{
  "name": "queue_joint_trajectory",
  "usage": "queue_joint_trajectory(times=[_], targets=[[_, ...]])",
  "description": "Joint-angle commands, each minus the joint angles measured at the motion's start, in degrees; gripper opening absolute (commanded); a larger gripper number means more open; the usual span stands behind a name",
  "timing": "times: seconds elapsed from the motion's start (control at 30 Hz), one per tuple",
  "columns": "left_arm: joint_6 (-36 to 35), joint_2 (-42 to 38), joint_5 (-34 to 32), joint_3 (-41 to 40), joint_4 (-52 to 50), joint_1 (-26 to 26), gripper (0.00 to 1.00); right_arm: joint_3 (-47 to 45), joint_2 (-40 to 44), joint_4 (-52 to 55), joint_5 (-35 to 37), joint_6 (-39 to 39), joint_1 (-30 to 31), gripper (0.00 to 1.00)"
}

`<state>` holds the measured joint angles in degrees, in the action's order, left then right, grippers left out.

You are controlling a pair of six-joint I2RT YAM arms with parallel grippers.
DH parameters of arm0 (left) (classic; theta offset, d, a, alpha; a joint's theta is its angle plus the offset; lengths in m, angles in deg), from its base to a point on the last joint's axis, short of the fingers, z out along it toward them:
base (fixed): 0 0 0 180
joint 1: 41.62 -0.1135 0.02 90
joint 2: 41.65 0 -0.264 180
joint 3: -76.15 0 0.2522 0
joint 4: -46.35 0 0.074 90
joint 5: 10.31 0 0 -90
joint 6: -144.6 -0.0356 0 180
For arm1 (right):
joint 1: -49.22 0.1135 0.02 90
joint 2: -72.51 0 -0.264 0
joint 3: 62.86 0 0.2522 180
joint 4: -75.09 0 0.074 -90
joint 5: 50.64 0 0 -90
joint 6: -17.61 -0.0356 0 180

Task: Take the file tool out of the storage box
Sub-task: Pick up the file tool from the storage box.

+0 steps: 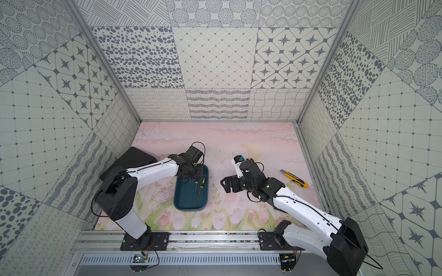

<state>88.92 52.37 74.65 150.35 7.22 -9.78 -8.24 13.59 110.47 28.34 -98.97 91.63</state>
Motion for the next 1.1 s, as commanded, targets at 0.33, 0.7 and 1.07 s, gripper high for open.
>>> queue_joint_trajectory(times=[0.33, 0.7, 1.07], targets=[[11.82, -29.55, 30.65, -7.44, 19.49, -5.55, 0.13, -5.77, 0.02, -31.86, -23.6, -14.66, 3.34, 0.73], [22.3, -36.29, 42.07, -11.3, 34.72, -8.09, 0.15, -4.04, -6.78, -49.45, -29.29, -23.93, 6.6, 0.55], [22.84, -37.59, 45.44, -13.42, 41.56, -9.27, 0.17, -2.56, -8.33, -54.79, -33.45, -28.48, 7.53, 0.44]])
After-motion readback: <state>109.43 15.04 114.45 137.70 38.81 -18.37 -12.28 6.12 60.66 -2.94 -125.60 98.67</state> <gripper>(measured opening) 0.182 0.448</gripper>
